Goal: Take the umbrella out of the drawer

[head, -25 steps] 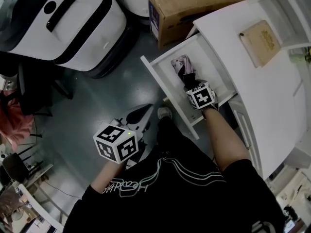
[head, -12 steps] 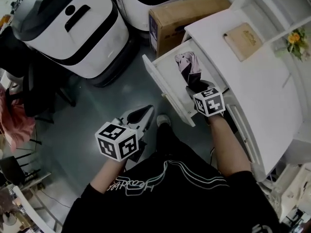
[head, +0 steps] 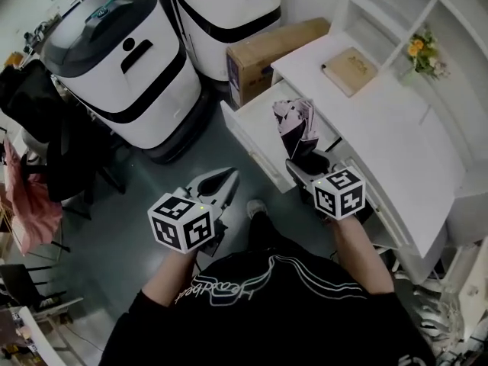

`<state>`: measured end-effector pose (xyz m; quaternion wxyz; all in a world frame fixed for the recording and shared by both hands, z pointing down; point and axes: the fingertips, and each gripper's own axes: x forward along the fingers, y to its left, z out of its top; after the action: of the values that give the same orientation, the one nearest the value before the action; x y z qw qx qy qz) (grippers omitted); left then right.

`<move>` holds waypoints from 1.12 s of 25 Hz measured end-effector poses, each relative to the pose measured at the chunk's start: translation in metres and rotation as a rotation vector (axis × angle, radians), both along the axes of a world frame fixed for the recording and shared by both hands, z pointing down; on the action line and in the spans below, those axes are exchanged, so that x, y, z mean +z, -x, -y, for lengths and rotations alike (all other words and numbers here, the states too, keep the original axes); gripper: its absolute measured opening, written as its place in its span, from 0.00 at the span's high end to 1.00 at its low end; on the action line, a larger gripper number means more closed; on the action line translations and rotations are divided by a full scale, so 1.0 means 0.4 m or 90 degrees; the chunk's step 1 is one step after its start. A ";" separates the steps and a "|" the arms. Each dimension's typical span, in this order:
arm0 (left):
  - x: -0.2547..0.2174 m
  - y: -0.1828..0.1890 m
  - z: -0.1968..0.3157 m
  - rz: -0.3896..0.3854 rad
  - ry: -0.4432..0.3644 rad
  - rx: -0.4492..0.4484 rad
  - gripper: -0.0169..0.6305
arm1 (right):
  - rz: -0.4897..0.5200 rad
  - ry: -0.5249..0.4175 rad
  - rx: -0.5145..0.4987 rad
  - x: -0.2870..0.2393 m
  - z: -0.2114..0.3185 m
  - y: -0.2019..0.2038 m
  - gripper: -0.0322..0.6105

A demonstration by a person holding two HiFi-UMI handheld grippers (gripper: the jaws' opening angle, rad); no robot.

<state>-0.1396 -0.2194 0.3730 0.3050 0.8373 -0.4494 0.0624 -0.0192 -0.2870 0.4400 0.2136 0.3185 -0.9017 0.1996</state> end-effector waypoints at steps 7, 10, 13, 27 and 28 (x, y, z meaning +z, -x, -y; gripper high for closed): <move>-0.106 -0.048 -0.098 0.003 -0.053 0.026 0.95 | 0.092 -0.041 -0.022 -0.167 -0.167 -0.025 0.63; -0.129 -0.050 -0.119 -0.005 -0.069 0.021 0.95 | 0.121 -0.057 -0.027 -0.211 -0.202 -0.029 0.63; -0.144 -0.056 -0.142 -0.008 -0.082 0.019 0.95 | 0.134 -0.064 -0.027 -0.233 -0.227 -0.030 0.63; -0.140 -0.035 -0.170 -0.033 -0.076 0.020 0.95 | 0.147 -0.043 -0.015 -0.230 -0.272 -0.005 0.63; -0.140 -0.036 -0.170 -0.034 -0.078 0.022 0.95 | 0.144 -0.044 -0.015 -0.231 -0.273 -0.004 0.63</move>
<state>-0.1252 -0.1515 0.3170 0.2638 0.8633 -0.4299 0.0176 -0.0174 -0.1777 0.3474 0.1021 0.2905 -0.9300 0.2005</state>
